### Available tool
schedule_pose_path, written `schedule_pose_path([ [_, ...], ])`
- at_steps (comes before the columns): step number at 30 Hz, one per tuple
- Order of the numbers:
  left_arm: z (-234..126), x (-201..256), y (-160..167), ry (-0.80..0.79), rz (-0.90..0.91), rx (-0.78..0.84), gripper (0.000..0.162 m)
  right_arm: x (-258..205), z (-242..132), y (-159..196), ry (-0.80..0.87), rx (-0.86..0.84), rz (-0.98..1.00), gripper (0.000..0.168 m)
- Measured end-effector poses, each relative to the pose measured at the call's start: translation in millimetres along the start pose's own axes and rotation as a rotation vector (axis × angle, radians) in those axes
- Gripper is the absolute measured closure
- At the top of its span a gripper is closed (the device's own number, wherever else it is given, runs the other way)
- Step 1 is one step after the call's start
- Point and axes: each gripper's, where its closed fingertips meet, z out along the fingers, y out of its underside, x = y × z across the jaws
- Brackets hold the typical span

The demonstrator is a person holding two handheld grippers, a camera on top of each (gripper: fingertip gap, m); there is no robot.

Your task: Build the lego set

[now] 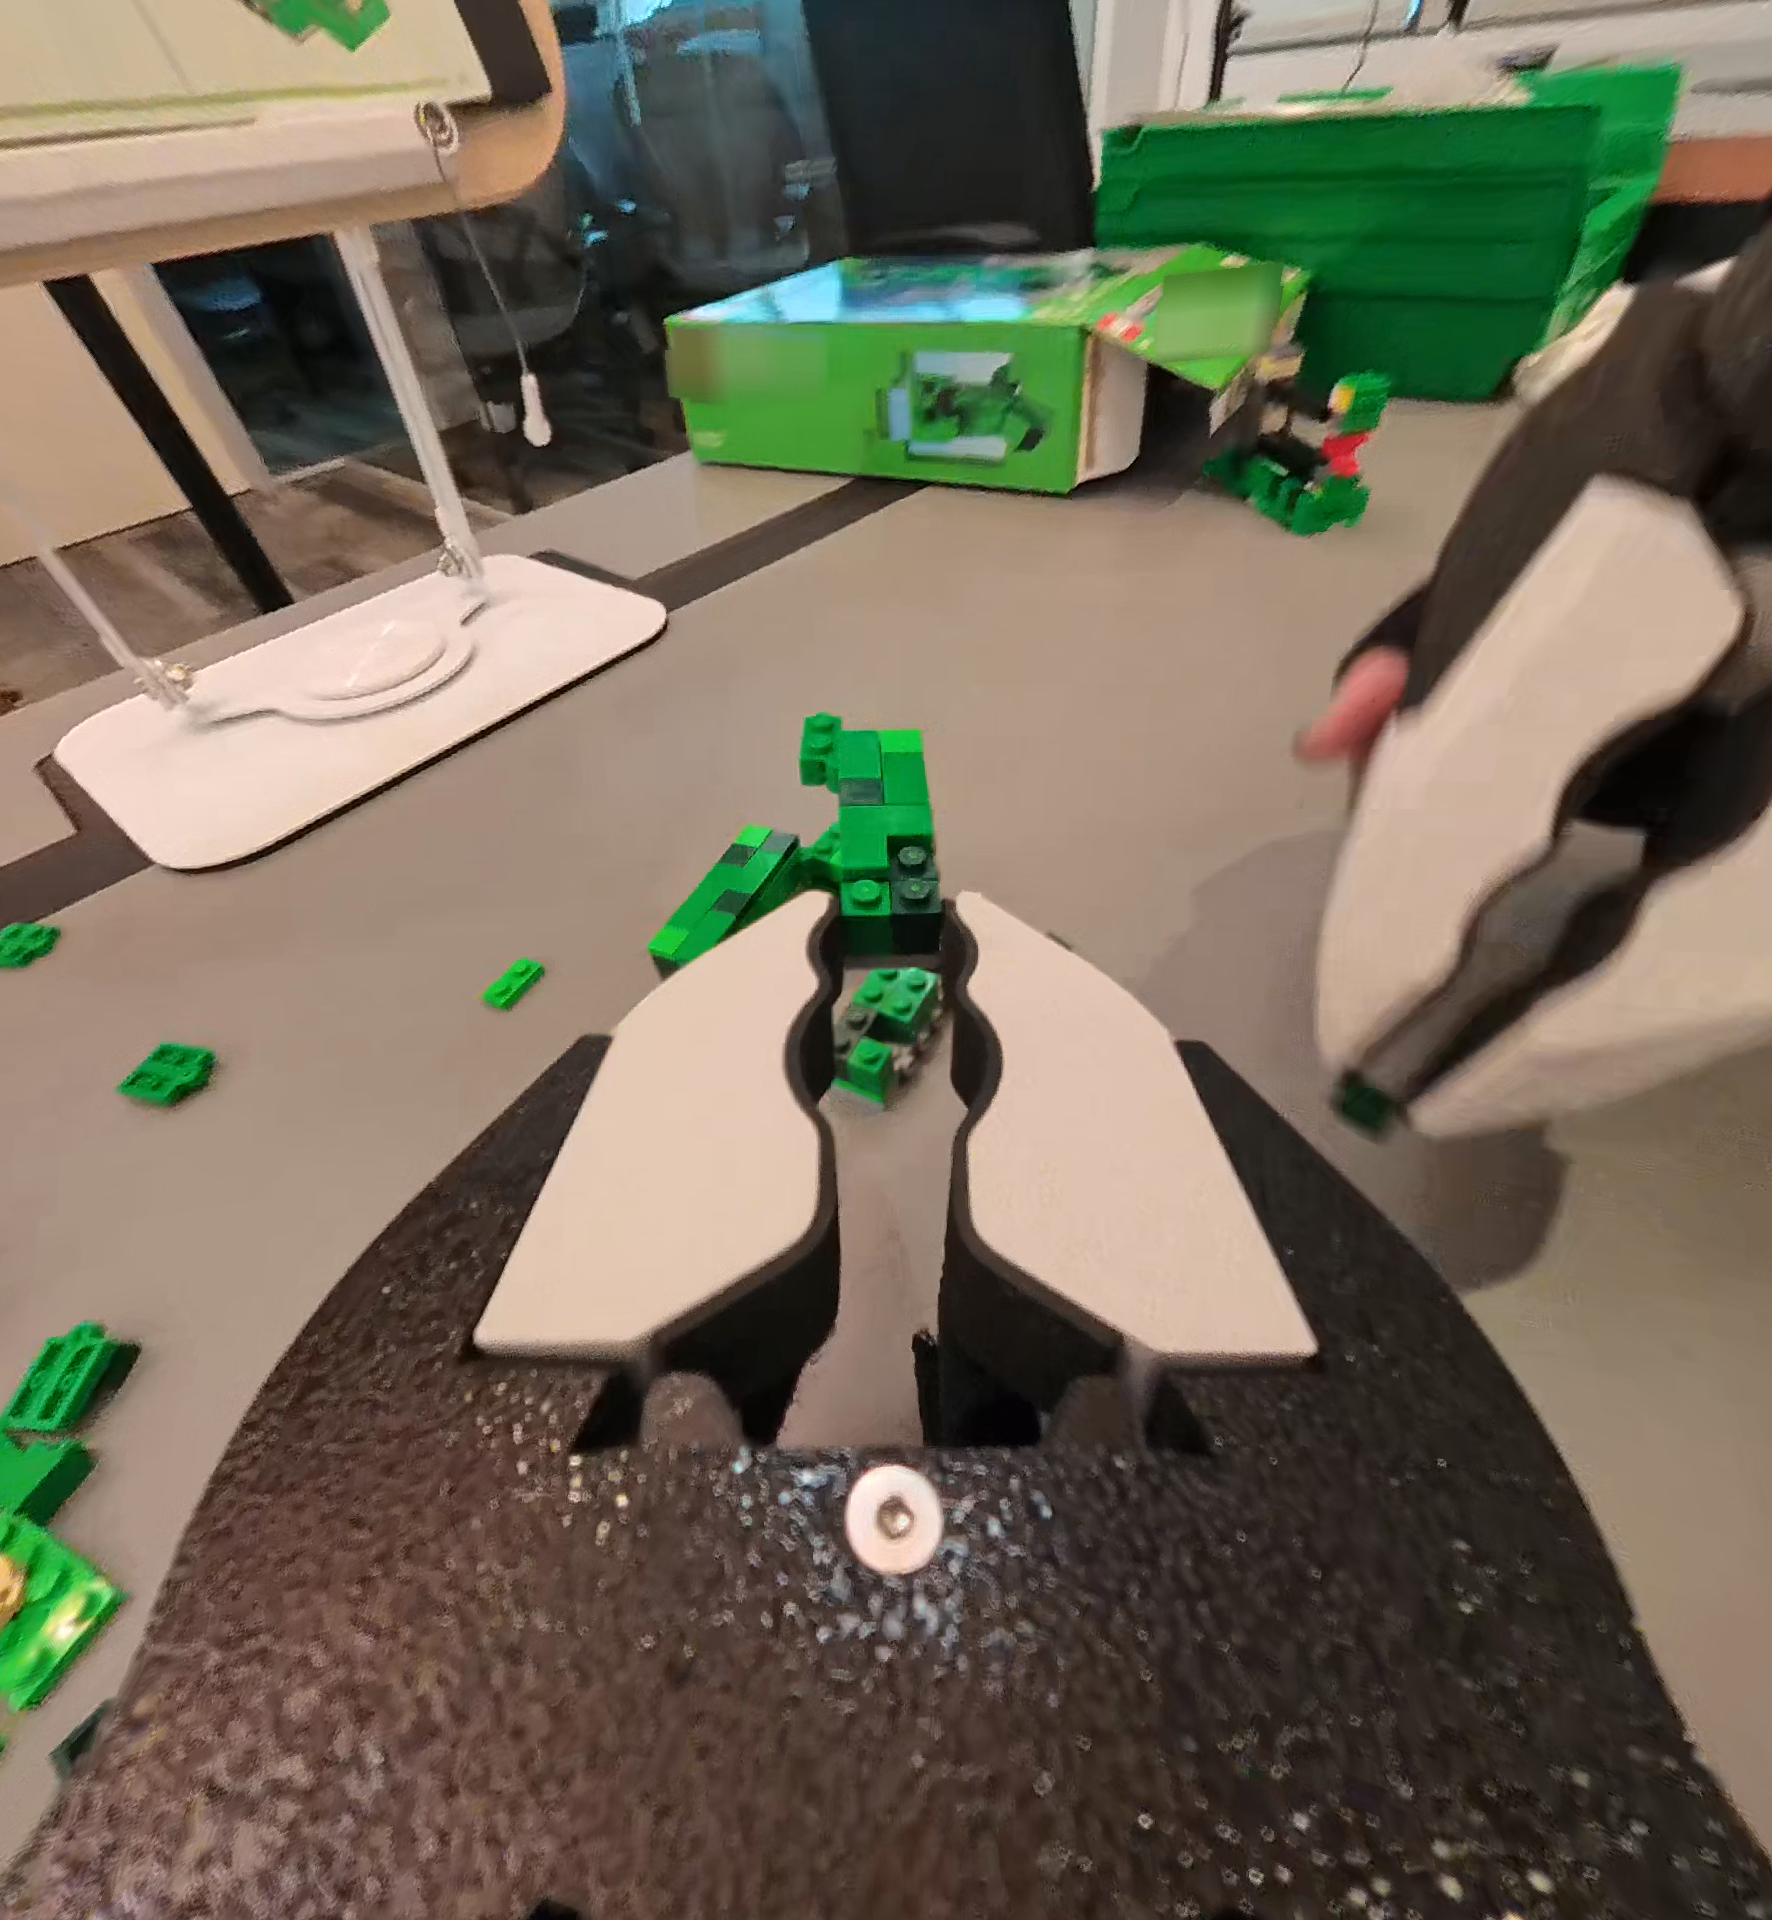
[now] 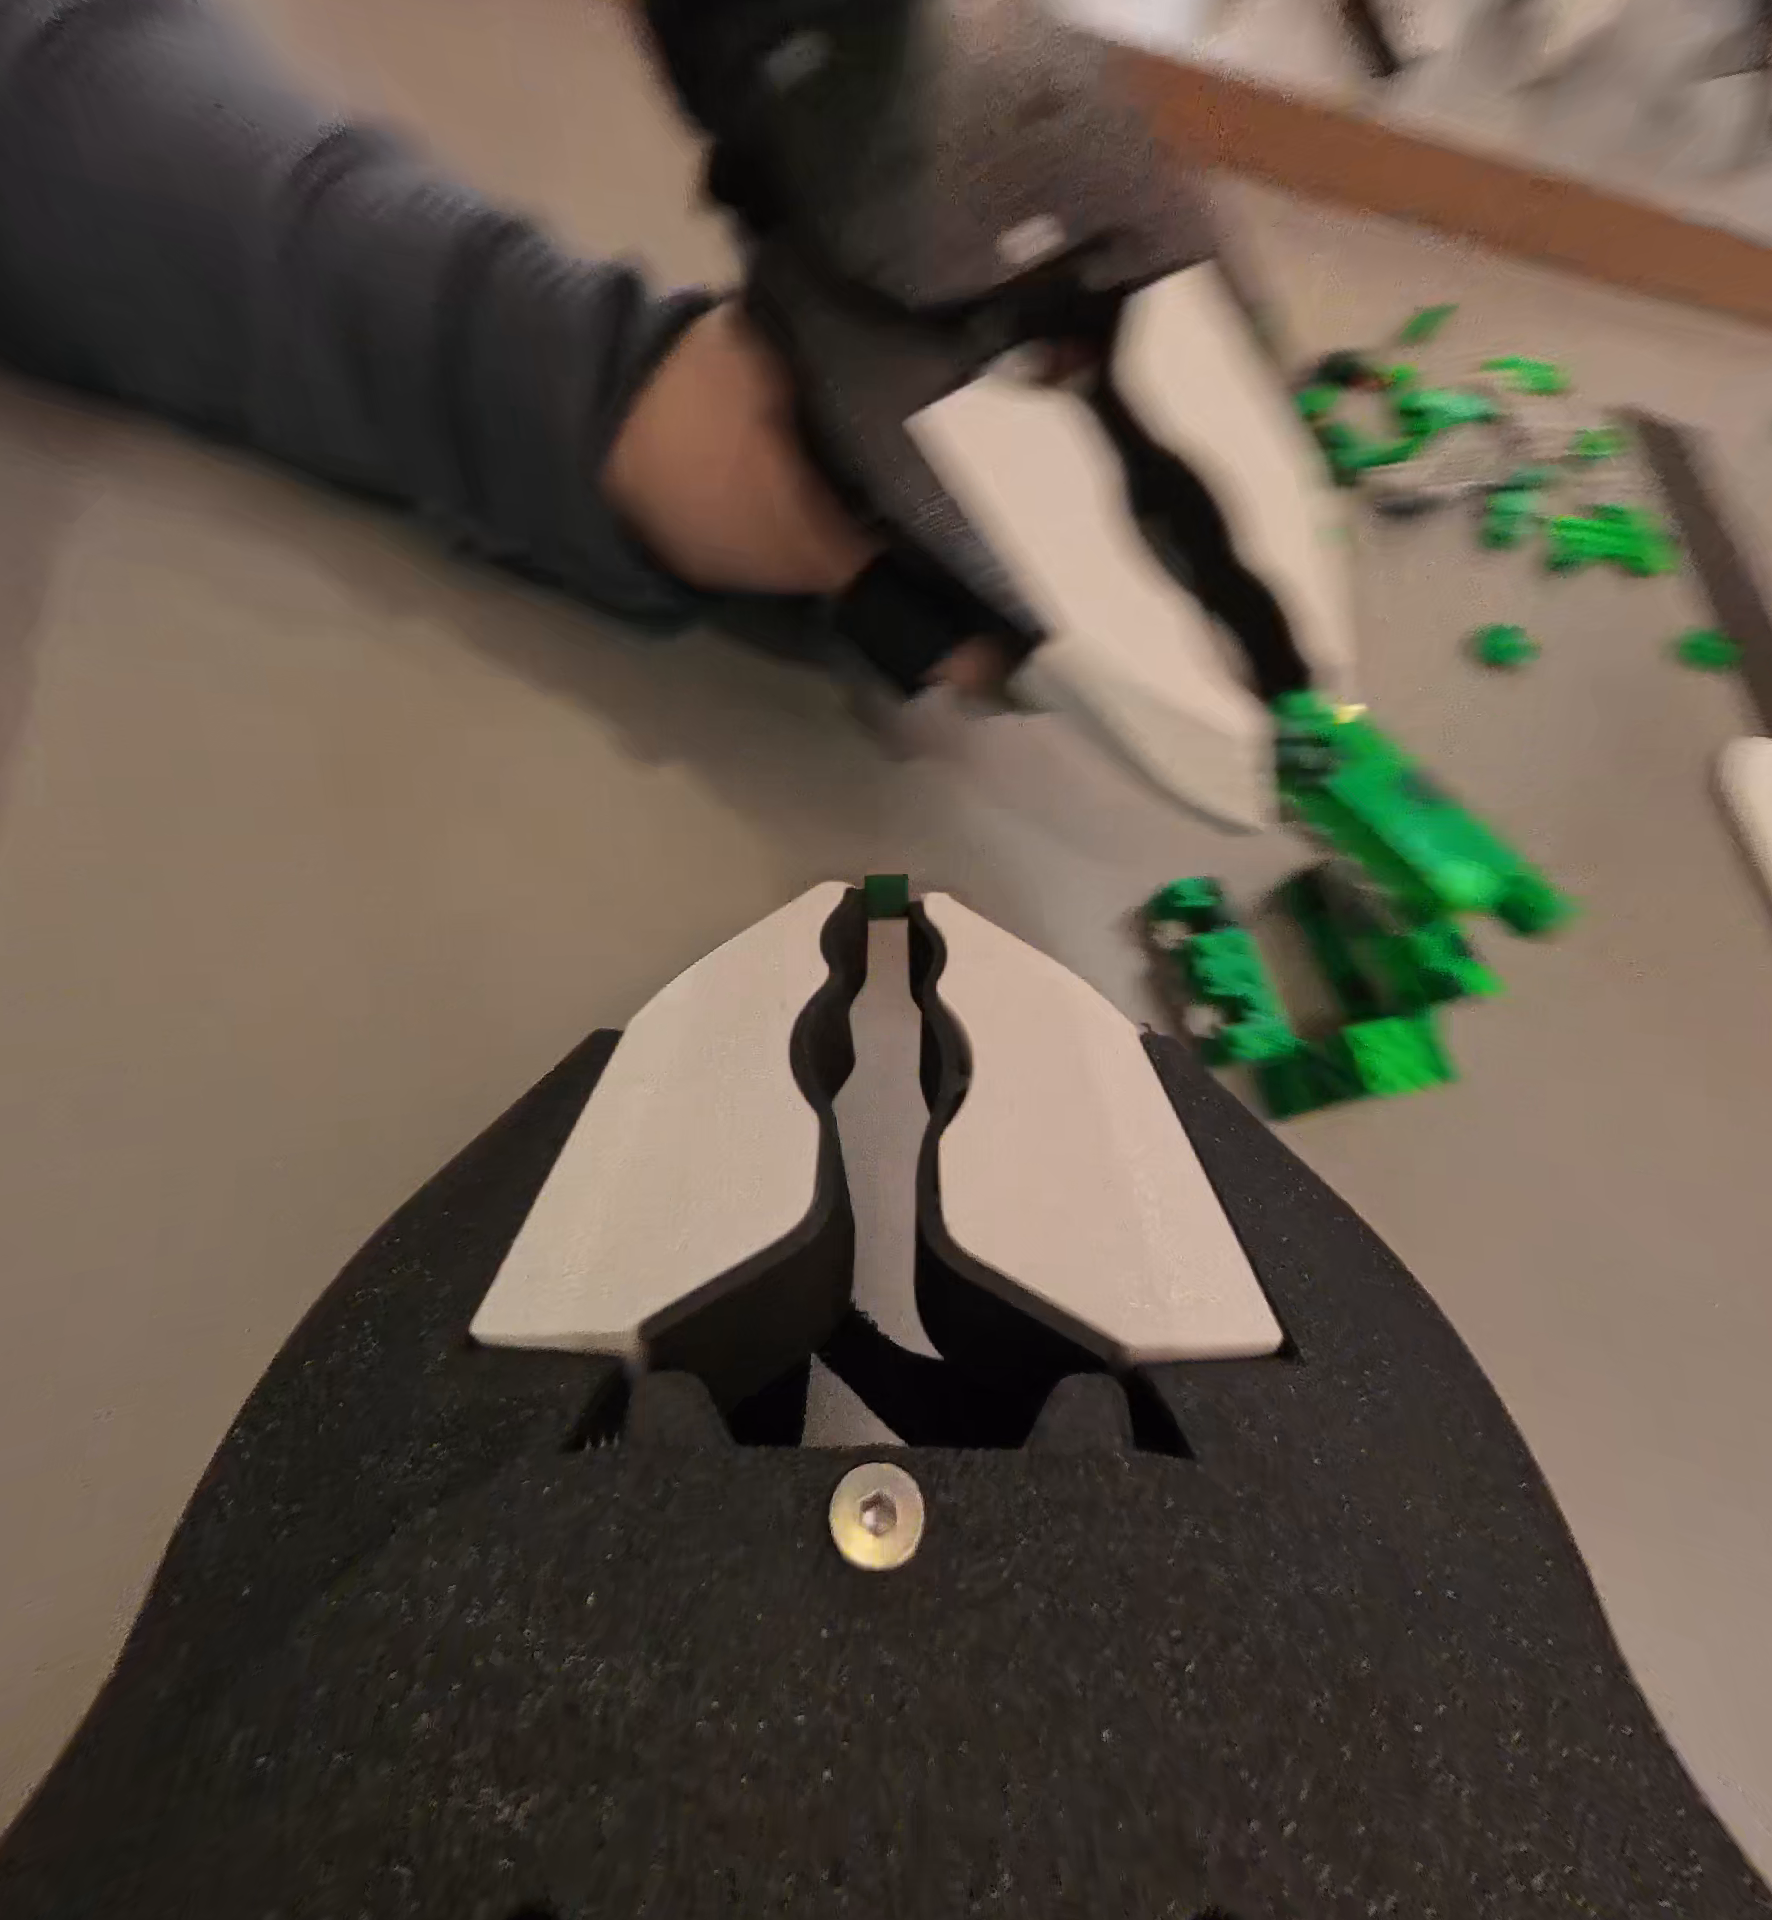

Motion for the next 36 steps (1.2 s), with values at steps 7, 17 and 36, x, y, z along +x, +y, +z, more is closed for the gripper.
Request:
schedule_pose_path([
  [7, 6.1, 12.4, 5.5, 0.0, 0.028, -0.056, 0.145, 56.6, -14.4, -21.9, 0.345, -0.025, 0.153, 0.162],
  [17, 7.7, 21.7, 5.3, 0.046, -0.007, -0.061, 0.145, 62.0, -5.3, -11.4, 0.344, -0.17, 0.196, 0.161],
  [36, 8.4, 33.1, 5.2, 0.124, 0.024, -0.064, 0.145, 54.3, -7.3, -3.7, 0.252, -0.26, 0.169, 0.161],
])
